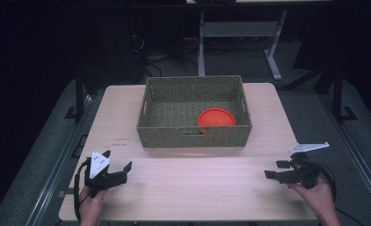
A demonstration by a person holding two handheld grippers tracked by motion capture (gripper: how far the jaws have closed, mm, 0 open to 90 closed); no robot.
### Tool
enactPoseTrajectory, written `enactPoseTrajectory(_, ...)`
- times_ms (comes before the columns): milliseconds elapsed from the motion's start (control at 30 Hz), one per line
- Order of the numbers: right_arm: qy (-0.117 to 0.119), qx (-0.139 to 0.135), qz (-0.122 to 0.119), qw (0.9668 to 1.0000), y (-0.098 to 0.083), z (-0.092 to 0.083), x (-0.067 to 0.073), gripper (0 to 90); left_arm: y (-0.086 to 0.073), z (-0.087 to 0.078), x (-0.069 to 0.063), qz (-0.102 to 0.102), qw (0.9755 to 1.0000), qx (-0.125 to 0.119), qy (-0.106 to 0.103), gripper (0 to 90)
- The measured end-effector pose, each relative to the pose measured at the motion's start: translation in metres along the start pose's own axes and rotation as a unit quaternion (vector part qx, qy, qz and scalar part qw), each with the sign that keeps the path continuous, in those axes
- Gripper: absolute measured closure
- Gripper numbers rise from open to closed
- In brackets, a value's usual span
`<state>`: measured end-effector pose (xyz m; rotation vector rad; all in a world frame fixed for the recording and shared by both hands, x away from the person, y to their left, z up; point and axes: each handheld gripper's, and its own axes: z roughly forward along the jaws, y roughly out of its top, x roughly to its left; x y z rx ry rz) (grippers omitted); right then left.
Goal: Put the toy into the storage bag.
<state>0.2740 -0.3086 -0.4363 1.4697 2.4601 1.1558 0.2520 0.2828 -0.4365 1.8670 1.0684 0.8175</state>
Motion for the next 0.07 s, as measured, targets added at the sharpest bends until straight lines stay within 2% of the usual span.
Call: enactPoseTrajectory(67, -0.006, -0.003, -0.009, 0.9999, -0.0026, -0.0016, 0.0079, 20.1, 0.0002, -0.0002, 0.0013, 0.004, 1.0, 0.001, 0.003, 12.8)
